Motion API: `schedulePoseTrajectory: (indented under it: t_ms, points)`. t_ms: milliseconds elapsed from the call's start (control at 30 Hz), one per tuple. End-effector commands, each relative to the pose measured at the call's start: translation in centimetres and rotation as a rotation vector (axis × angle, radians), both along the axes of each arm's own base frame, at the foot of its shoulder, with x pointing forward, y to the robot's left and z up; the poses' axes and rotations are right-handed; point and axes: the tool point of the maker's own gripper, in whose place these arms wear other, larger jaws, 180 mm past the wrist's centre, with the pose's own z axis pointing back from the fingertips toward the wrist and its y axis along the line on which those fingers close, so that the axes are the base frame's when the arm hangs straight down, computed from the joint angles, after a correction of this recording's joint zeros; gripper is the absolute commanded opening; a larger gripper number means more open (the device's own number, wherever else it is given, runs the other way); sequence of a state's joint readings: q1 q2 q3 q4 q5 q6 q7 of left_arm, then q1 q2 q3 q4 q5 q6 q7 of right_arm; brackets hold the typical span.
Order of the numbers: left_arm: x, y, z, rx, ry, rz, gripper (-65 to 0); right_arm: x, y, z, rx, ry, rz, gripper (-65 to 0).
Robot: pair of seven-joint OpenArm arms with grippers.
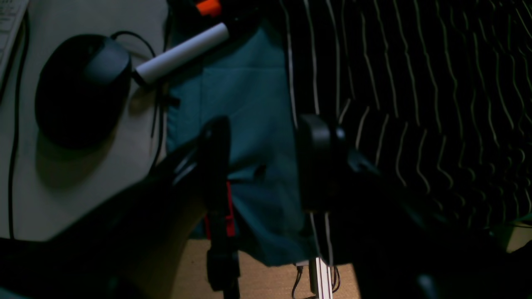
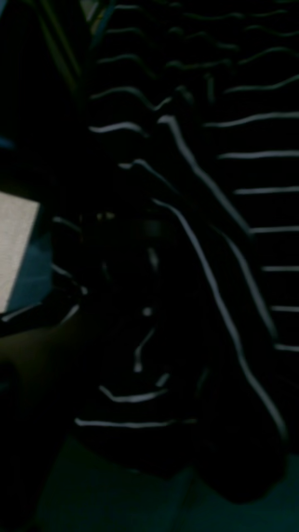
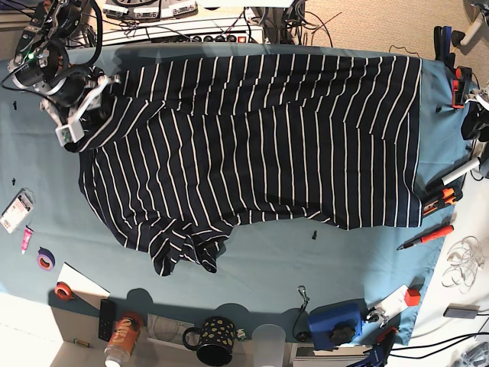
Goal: Layout the t-shirt on the table in an organized manner, then fold the t-shirt properly
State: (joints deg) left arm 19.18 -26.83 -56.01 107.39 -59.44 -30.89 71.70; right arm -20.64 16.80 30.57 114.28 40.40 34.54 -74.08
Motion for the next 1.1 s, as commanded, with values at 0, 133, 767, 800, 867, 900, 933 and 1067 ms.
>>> schedulePoseTrajectory:
  t_ms: [0,133,767,800,867,900,933,1067]
  points:
    - [0.6,0.2,1.4,0.018,-0.046,-0.01,-38.0,1.2,0.0,1.4,-0.001,-0.058,0.003,-46.9]
    - [0.6,0.3,1.4,0.018,-0.045,-0.01,-38.0,3.0,-0.3,2.6,0.008,-0.104,-0.029,-46.9]
    - [0.6,0.3,1.4,0.018,-0.046,-0.011,-38.0,10.0,5.5,3.9,-0.081,-0.2,0.124,-46.9]
    - [0.6,0.3,1.4,0.018,-0.046,-0.01,-38.0,9.6,4.7,4.5,-0.099,-0.206,0.102,-46.9]
    - [0.6,0.3,1.4,0.018,-0.046,-0.011,-38.0,8.4,2.7,5.2,-0.13,-0.216,0.044,-47.0]
    - [0.6,0.3,1.4,0.018,-0.047,-0.01,-38.0,7.6,1.7,5.5,-0.142,-0.216,0.014,-47.0]
    - [0.7,0.3,1.5,0.018,-0.052,-0.01,-38.0,6.6,0.7,5.6,-0.15,-0.207,-0.015,-47.0]
    - [1.2,0.3,2.1,0.014,-0.095,-0.003,-38.0,3.1,-3.3,5.7,-0.219,-0.151,-0.099,-64.7]
